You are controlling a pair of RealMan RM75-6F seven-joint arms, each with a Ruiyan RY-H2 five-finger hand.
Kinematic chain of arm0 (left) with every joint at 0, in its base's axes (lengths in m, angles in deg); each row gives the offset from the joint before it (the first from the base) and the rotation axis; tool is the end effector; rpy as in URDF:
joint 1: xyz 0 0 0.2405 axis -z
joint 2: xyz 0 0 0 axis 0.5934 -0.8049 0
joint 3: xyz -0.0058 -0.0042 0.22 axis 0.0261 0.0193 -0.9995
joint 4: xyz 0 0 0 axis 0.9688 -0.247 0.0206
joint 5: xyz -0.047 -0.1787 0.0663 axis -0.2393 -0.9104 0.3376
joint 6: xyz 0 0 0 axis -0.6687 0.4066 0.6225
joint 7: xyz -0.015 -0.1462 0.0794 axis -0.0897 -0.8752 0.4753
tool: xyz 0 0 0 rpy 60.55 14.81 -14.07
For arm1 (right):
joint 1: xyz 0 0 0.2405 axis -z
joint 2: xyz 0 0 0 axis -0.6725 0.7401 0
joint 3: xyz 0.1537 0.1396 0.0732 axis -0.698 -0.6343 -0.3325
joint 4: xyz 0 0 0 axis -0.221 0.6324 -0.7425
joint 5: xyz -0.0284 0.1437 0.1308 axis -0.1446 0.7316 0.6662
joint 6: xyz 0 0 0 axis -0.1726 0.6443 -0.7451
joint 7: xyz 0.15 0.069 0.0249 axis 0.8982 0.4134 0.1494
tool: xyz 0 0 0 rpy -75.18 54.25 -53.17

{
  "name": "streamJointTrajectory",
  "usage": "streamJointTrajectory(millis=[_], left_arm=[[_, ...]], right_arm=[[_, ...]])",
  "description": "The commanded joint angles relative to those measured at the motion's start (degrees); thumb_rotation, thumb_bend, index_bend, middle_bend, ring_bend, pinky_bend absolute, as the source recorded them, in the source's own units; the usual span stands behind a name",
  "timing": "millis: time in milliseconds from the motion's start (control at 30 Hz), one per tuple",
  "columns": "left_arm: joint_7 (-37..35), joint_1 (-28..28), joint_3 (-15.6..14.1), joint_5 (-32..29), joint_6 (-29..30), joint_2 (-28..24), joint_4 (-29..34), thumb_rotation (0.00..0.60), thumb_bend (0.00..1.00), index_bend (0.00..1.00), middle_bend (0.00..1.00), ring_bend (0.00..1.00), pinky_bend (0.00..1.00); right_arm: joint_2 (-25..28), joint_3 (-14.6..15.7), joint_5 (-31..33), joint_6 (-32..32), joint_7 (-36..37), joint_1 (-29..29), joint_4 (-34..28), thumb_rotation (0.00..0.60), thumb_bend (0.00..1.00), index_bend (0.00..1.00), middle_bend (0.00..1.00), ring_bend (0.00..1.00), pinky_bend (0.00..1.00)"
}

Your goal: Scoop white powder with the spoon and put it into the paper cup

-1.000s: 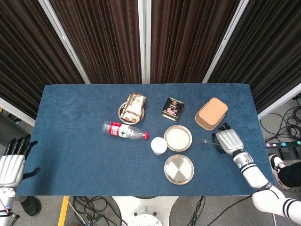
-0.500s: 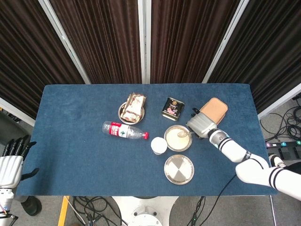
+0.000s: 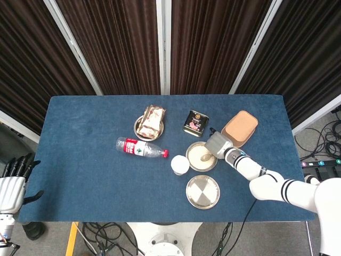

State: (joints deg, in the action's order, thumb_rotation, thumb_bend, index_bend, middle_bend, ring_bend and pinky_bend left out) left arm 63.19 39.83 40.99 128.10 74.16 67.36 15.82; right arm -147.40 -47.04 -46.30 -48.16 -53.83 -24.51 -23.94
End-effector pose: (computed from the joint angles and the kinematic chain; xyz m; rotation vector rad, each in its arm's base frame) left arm -0.2967 0.1903 0.1423 -1.3808 -0.8726 -0.8279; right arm -0.1347 -0.3830 -0.0063 2.3426 -0.3924 0.1389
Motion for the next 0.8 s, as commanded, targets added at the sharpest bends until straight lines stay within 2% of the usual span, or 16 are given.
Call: streamJointTrajectory(millis=[33,200,433,800], left_arm=[[-0.1,0.1,0.1,0.0,-0.2,0.1,-0.2,0.6,0.03,0.25,0.16,0.1,0.06],[-0.1,0.1,0.2,-0.2,-0.2,0.1,-0.1,0.6,0.03,0.25,0.16,0.1,0.06],[0.0,0.1,0.1,-0.2,-0.2,0.3,-0.1,0.6,0.03,0.25,0.16,0.1,0.06],[0.4,-0.1,0.2,-0.1,0.2,0.3,0.0,0.6,0.03,0.25,0.16,0.1,0.06]], right_arm=[[-1.7,1.8,2.7,2.1,-1.8,-1.7,-0.1,0.6,0.38,0.61,0.6,0.22,0.02],[-3.2,2.4,4.6,4.1,-1.6,-2.8,0.0,0.6,0.38,0.61,0.6,0.22,0.01],[-4.5,2.6,3.9,5.4,-0.2,-3.0,0.5,0.6,0.38,0.61,0.6,0.22,0.01],[-0.6,1.6,-2.7,10.9,8.7,3.1,-1.9,0.6,0.38,0.62,0.6,0.22,0.0]])
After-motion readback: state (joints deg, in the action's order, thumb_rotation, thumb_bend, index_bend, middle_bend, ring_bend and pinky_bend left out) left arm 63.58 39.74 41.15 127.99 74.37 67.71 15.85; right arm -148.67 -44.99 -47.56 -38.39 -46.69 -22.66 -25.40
